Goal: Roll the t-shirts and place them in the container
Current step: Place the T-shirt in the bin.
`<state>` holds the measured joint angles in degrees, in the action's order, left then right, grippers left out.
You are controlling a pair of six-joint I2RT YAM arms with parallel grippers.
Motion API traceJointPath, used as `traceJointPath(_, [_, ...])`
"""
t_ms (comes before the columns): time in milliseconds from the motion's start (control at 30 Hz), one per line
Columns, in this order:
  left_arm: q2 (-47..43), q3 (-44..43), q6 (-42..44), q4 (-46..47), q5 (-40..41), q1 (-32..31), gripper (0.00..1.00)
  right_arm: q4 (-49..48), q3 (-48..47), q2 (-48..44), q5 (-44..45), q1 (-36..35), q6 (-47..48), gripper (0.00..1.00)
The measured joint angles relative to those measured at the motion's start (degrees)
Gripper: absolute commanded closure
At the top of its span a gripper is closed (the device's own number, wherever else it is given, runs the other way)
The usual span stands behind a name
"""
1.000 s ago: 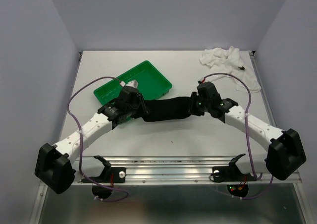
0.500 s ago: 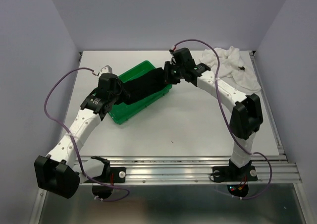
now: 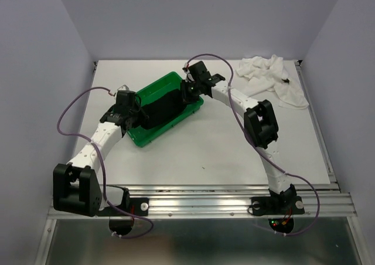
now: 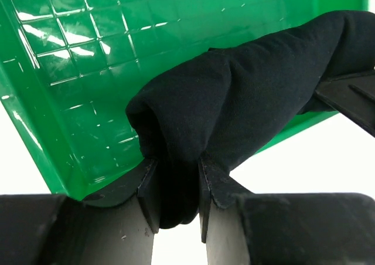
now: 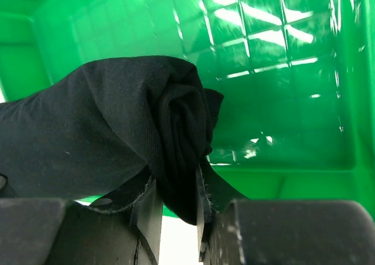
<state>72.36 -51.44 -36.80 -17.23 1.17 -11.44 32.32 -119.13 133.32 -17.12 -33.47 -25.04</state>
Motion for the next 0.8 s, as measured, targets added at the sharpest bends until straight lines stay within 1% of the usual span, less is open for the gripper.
traceJointPath(300, [4.52,2.64,2.03,2.69,-1.99,0.7,1.0,2.14,0.04,0.96,-0.33,0.02,2.95,0.99])
traceJointPath(600, [7.74,4.48,2.97,4.17,-2.62,0.7,1.0,2.25,0.55,4.26,-1.11,0.02,3.78,0.99])
traceJointPath(633, [7.78,4.61,2.97,4.15,-2.64,0.68,1.0,2.25,0.87,4.26,-1.14,0.0,3.87,0.98])
traceJointPath(667, [7.82,4.61,2.97,4.17,-2.67,0.68,1.0,2.23,0.94,4.26,-1.16,0.0,3.91,0.93])
traceJointPath(700, [7.96,4.61,3.02,4.2,-2.64,0.7,1.0,2.23,0.98,4.26,-1.11,0.0,3.93,0.91])
traceJointPath(733, [8.13,4.61,3.08,4.17,-2.64,0.7,0.98,2.23,0.98,4.26,-1.11,0.0,4.02,0.91])
traceJointPath(767, [8.31,4.61,3.15,4.15,-2.62,0.68,0.89,2.23,0.98,4.26,-1.11,0.0,4.13,0.89])
traceJointPath(800, [8.59,4.61,3.21,4.17,-2.62,0.68,0.84,2.23,0.98,4.26,-1.09,0.0,4.24,0.88])
